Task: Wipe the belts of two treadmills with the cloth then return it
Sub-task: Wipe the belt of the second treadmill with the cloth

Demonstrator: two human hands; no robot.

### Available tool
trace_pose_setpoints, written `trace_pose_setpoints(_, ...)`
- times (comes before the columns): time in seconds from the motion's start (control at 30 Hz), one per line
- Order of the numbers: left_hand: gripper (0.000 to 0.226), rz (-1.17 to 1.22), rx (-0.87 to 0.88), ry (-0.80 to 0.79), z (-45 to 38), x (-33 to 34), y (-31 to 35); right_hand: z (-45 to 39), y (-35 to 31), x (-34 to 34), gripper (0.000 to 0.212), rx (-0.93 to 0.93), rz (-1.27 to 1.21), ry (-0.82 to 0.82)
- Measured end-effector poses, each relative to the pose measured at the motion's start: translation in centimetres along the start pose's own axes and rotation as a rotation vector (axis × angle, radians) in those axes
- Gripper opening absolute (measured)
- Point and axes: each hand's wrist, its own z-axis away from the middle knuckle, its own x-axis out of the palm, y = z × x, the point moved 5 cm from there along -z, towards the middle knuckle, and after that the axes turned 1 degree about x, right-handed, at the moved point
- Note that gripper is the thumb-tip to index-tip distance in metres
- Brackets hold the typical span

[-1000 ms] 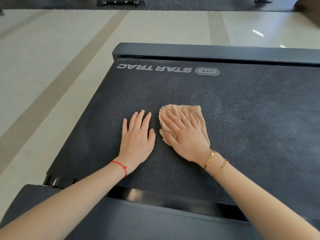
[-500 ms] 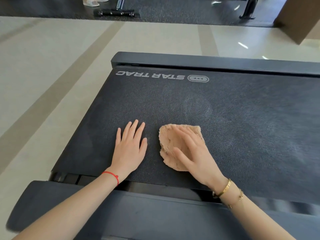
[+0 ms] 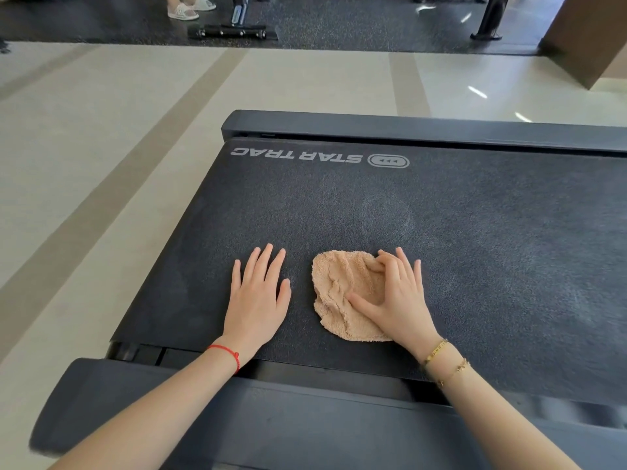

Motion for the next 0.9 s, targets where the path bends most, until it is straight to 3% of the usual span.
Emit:
trace_pose_setpoints(0.2,0.055,0.002,-0.002,0.004,0.0,-0.1,0.1,0.1,-0.4,0.0,0.053,-0.055,-0.18,0.054)
trace_pose_setpoints(0.4,0.055,0.009,-0.003,0.003,0.0,0.0,0.1,-0.4,-0.9,-0.6,0.08,-0.001,-0.362,0.007)
trace_pose_setpoints(0.67,0.058,0.004,-0.011,-0.008,0.0,-0.2,0.1,-2.8,-0.6,-1.1,0.036,0.125,-0.155,-0.118)
trace_pose_setpoints(0.9,0.055,0.028,-0.012,-0.028,0.0,-0.4,0.2,-2.2,-1.7,-1.6,0.026,0.074,-0.212,-0.081)
